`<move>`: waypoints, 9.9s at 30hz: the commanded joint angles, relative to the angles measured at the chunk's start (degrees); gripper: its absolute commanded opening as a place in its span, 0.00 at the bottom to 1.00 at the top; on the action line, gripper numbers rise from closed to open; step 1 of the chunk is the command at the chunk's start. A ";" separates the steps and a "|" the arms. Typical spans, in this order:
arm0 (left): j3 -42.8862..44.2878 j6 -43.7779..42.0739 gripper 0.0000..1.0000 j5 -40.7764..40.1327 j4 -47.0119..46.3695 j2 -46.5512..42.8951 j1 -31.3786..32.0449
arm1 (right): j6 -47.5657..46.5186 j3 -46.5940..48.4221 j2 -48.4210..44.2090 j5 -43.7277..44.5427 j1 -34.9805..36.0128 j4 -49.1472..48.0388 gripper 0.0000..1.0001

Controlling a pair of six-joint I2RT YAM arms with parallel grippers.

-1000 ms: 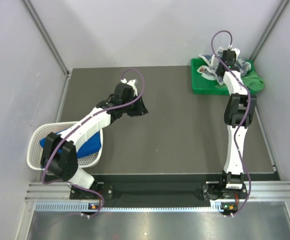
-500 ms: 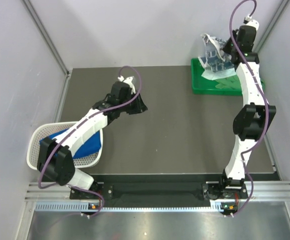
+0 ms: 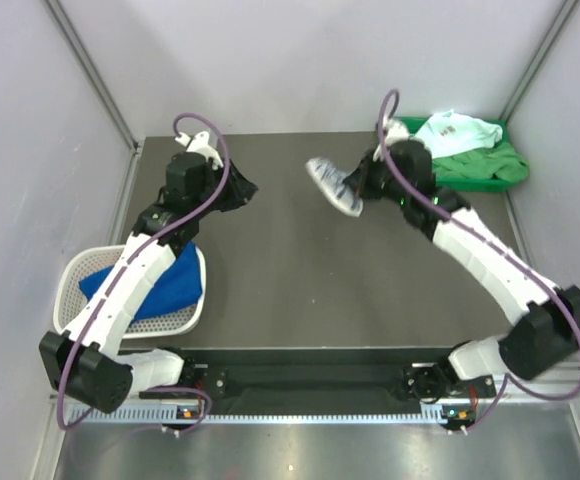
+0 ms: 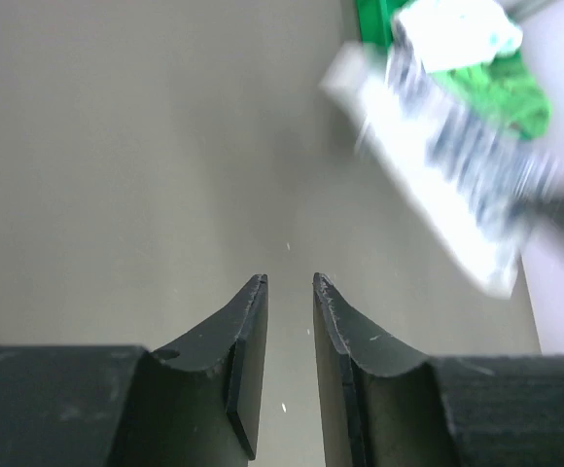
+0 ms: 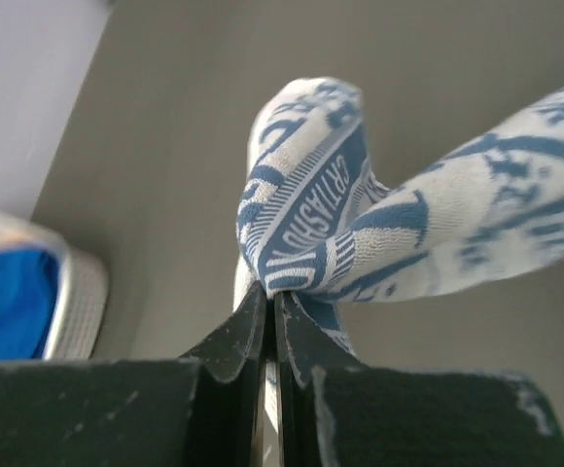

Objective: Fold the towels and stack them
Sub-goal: Move the towel to the center of the board, then flatten out the crumpled towel, then fold the towel

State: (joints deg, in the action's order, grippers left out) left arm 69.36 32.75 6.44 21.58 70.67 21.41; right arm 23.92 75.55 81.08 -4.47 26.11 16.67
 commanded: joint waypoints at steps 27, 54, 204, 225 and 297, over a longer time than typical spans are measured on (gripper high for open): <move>-5.56 2.14 0.39 10.35 -9.54 23.18 6.72 | 21.10 -37.93 -29.75 29.35 37.39 10.84 0.52; 2.18 0.56 0.37 11.58 -9.45 40.51 12.51 | 5.26 -21.85 13.05 16.69 2.37 -8.93 0.44; 30.38 -6.03 0.00 0.59 -16.83 34.60 -9.36 | -8.89 35.53 27.97 -3.61 -10.11 -4.09 0.00; 6.53 -1.99 0.00 8.15 -25.45 32.96 -10.25 | -4.41 3.52 19.74 -4.41 -10.11 -16.22 0.00; -41.32 -0.50 0.10 6.30 -32.31 3.95 2.32 | 4.73 -46.02 -5.76 0.95 2.02 -29.06 0.02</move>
State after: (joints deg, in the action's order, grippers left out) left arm 28.38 32.86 12.38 -7.33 76.62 23.46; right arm 28.51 29.95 77.34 -4.16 27.51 -9.91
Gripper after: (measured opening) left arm 0.107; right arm 0.013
